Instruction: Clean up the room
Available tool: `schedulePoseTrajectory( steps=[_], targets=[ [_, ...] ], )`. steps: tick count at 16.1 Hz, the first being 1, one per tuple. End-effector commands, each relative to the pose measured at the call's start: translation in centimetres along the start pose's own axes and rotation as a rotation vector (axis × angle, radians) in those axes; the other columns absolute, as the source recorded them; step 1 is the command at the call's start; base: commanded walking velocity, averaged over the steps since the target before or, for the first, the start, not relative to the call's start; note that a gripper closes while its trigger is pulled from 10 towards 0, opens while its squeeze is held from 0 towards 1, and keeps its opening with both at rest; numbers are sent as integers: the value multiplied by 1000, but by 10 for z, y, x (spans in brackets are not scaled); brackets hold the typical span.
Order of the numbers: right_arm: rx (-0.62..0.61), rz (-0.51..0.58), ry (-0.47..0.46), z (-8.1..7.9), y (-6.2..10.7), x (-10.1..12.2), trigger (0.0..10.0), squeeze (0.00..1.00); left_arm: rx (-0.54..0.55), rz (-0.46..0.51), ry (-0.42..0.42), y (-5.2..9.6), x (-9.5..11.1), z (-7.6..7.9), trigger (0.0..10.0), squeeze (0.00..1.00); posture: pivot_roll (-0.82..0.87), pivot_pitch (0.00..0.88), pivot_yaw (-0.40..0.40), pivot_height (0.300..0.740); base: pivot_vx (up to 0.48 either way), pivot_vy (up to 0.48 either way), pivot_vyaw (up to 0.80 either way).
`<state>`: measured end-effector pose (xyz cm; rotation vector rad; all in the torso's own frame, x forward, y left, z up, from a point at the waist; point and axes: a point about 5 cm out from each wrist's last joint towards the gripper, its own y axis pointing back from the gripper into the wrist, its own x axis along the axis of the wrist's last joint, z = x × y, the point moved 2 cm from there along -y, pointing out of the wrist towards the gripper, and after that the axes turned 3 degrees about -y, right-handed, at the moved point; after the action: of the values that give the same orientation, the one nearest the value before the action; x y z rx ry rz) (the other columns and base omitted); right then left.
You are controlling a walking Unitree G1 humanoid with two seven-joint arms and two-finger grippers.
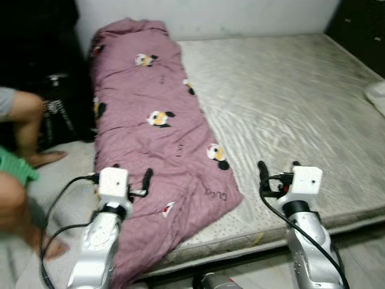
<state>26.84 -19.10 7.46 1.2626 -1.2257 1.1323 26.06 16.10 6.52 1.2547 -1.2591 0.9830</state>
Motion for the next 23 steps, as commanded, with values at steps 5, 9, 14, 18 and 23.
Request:
schedulePoseTrajectory(
  steps=[5, 9, 14, 18, 23],
  targets=[
    [20, 4, -8, -1, 4, 3, 10000, 0, 67, -12, 44, 8, -1, -5, 10000, 0, -31, 97, -9, 715, 0, 0, 0],
    [27, 6, -10, -3, 2, 4, 10000, 0, 68, -5, 45, 5, 1, -2, 10000, 0, -26, 94, -11, 665, 0, 0, 0],
    [28, 13, -13, -3, 1, 5, 10000, 0, 73, 6, 42, 2, 4, -3, 10000, 0, -31, 92, -10, 618, 0, 0, 0],
    [34, 13, -11, -2, 0, 6, 10000, 0, 77, 6, 44, 1, 4, -1, 10000, 0, -32, 91, -16, 618, 0, 0, 0],
    [43, 12, -7, -2, 0, 6, 10000, 0, 80, 9, 49, 1, 5, 2, 10000, 0, -37, 94, -19, 618, 0, 0, 0]
  ],
)
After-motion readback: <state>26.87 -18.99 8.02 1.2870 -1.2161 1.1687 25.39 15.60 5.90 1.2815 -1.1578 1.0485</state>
